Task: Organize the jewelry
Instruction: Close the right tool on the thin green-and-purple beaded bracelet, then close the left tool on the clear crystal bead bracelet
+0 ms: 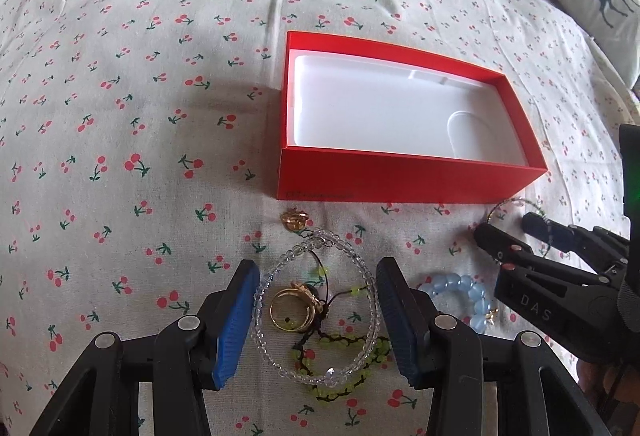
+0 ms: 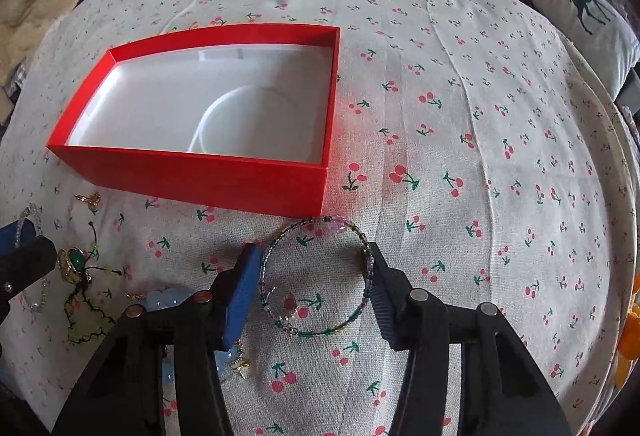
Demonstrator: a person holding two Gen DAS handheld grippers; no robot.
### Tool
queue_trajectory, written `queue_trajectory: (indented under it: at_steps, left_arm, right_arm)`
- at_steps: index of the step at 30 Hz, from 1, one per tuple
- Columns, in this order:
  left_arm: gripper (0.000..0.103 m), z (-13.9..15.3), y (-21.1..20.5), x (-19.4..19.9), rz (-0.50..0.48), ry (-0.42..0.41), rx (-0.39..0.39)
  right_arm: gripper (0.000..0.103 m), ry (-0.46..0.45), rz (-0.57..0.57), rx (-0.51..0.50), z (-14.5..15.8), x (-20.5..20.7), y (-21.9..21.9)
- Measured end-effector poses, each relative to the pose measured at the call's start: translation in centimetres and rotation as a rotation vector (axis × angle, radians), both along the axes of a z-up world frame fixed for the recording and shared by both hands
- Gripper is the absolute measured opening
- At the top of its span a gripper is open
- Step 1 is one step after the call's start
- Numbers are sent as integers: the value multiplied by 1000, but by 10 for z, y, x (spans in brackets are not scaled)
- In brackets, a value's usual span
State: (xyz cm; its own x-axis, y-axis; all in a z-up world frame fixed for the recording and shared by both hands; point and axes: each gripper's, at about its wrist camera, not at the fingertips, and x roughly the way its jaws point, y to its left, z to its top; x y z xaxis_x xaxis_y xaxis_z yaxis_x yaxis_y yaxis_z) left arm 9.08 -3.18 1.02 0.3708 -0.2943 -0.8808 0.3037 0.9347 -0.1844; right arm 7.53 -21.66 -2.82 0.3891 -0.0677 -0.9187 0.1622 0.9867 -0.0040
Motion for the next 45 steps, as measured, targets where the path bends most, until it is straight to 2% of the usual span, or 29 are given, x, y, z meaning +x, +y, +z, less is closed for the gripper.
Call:
queue_trajectory:
  at_steps: [5, 8, 14, 24, 30, 31, 32, 33, 37, 40, 41, 45]
  left_arm:
    - [51, 6, 4, -2, 3, -12, -23]
    - [51, 8, 7, -3, 6, -16, -31]
    - [51, 12, 12, -7, 6, -22, -44]
    - [51, 22, 19, -10, -2, -41, -87]
    - [51, 33, 18, -7, -13, -57, -133]
    - [43, 35, 18, -5, -13, -62, -140]
    - [24, 37, 16, -3, -16, -63, -149]
    - [23, 38, 15, 0, -17, -58, -159]
    - [23, 37, 9, 14, -1, -60, -180]
    - [23, 29, 7, 23, 13, -14, -187]
    - [27, 25, 6, 23, 3, 15, -174]
    - [28, 5, 3, 19, -39, 79, -119]
  right_arm:
    - [24, -11, -22, 81, 6, -4, -11]
    - [13, -20, -36, 142, 9, -7, -16]
    - [2, -60, -35, 180, 23, -13, -15]
    - [2, -105, 26, 191, 52, -29, 1]
    - [2, -164, 48, 208, 75, -33, 8]
    - [2, -173, 44, 214, 78, -32, 7]
    - [2, -181, 40, 220, 81, -30, 6]
    - [2, -188, 35, 226, 83, -29, 5]
    - [2, -207, 13, 254, 86, -21, 3]
    - [2, -207, 4, 264, 84, -16, 1]
    - [2, -203, 4, 270, 82, -15, 0]
    - [2, -186, 13, 284, 75, -14, 0]
